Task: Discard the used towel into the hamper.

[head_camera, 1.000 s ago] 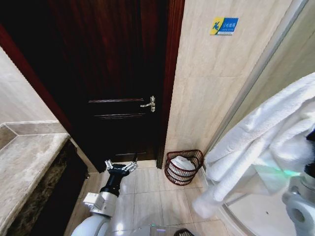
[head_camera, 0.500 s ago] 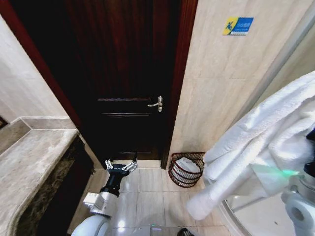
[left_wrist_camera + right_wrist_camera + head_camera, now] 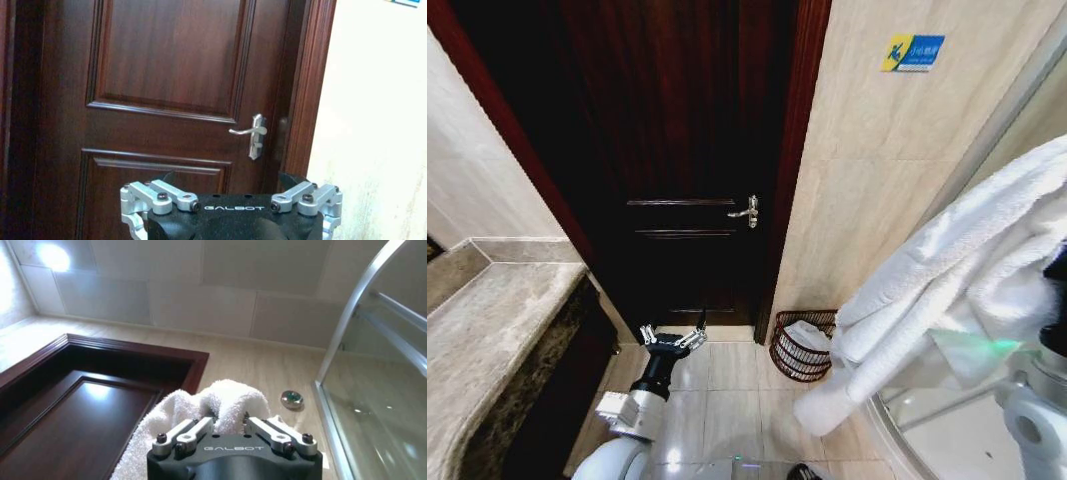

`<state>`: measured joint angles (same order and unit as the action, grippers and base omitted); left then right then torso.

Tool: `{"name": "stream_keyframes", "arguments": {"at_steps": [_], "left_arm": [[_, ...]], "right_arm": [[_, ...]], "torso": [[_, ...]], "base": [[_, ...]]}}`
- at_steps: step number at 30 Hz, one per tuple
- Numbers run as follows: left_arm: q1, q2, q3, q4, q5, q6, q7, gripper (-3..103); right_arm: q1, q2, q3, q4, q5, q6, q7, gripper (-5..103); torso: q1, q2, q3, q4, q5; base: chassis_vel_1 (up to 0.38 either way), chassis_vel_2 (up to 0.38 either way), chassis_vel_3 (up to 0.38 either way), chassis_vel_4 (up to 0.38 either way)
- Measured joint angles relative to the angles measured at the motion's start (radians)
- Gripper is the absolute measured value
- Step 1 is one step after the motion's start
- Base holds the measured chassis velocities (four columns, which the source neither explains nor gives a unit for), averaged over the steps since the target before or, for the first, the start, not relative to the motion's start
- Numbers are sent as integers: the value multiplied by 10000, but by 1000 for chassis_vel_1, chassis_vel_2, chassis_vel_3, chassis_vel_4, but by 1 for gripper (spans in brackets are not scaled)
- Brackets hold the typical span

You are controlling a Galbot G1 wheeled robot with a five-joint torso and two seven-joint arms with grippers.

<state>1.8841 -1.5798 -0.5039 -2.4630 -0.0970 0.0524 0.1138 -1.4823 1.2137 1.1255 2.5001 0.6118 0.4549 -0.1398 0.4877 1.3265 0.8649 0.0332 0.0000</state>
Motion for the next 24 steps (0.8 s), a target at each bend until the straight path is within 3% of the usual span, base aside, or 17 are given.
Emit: {"name": "stream_keyframes", "arguments": {"at_steps": [16, 24], "left_arm": [[0, 0, 0, 0, 0, 1, 0, 100], [-1, 0, 0, 0, 0, 0, 0, 100]], "right_arm": [[506, -360, -361, 0, -12, -180, 18, 10], [1333, -969, -540, -496, 77, -320, 254, 10]], "torso": [[-3, -3, -3, 0, 0], [3, -9, -2, 0, 0]], "base": [[-66, 72, 71, -76], [-125, 123, 127, -121]]}}
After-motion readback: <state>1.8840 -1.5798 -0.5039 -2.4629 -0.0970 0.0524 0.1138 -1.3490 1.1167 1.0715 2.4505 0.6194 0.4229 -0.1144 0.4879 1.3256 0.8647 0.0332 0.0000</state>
